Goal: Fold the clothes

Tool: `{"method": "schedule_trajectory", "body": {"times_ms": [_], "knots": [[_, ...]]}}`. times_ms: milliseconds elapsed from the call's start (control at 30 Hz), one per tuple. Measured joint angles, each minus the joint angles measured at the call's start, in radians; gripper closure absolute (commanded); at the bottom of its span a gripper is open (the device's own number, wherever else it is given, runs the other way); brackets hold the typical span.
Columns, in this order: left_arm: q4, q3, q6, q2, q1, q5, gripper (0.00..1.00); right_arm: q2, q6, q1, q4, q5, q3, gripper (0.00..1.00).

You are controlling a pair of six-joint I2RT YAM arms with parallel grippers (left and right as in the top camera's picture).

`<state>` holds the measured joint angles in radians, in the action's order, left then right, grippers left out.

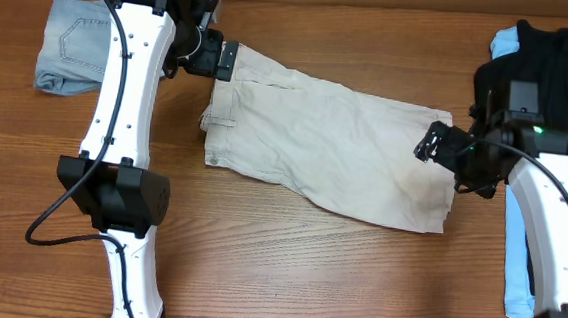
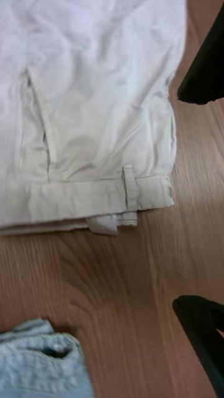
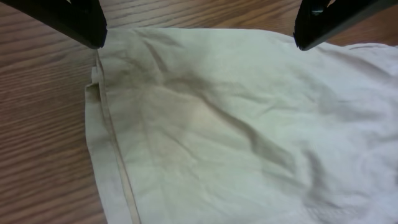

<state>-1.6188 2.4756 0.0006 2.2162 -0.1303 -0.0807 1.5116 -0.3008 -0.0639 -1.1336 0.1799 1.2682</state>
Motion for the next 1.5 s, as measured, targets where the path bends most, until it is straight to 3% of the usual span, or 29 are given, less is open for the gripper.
{"method": "schedule_trajectory", "body": {"times_ms": [200, 533, 800, 1067, 1133, 1167, 1200, 1233, 1267, 1300, 1500], "knots": [[0.018, 0.0, 0.109, 0.053, 0.022, -0.052, 0.0, -0.026, 0.042, 0.0, -0.013, 0.005, 0.001, 0.0], [0.008, -0.003, 0.138, 0.303, 0.1, -0.132, 0.0, -0.026, 0.065, 0.0, -0.001, 0.007, 0.002, 0.0], [0.011, -0.003, 0.191, 0.388, 0.078, -0.255, 0.0, -0.026, 0.066, 0.0, 0.009, 0.007, 0.001, 0.0], [-0.014, -0.002, 0.195, 0.447, 0.061, -0.287, 0.01, -0.026, 0.066, 0.0, 0.026, 0.007, 0.001, 0.01], [-0.016, -0.002, 0.195, 0.447, 0.055, -0.286, 0.09, -0.026, 0.065, 0.0, 0.027, 0.008, 0.001, 0.04], [-0.015, -0.002, 0.195, 0.447, 0.051, -0.286, 0.22, -0.026, 0.066, 0.0, 0.027, 0.008, 0.001, 0.06], [-0.016, -0.002, 0.193, 0.449, 0.045, -0.287, 0.39, -0.026, 0.066, 0.0, 0.031, 0.008, 0.001, 0.09], [-0.015, -0.002, 0.194, 0.45, 0.041, -0.286, 0.64, -0.026, 0.065, 0.0, 0.035, 0.008, 0.001, 0.11], [-0.014, -0.002, 0.19, 0.451, 0.035, -0.286, 0.83, -0.026, 0.064, 0.0, 0.04, 0.01, 0.001, 0.14], [-0.015, -0.002, 0.19, 0.451, 0.029, -0.287, 0.94, -0.026, 0.065, 0.0, 0.045, 0.013, 0.001, 0.16], [-0.016, -0.002, 0.166, 0.451, -0.008, -0.284, 0.96, -0.026, 0.061, 0.0, 0.104, 0.034, 0.001, 0.5]]}}
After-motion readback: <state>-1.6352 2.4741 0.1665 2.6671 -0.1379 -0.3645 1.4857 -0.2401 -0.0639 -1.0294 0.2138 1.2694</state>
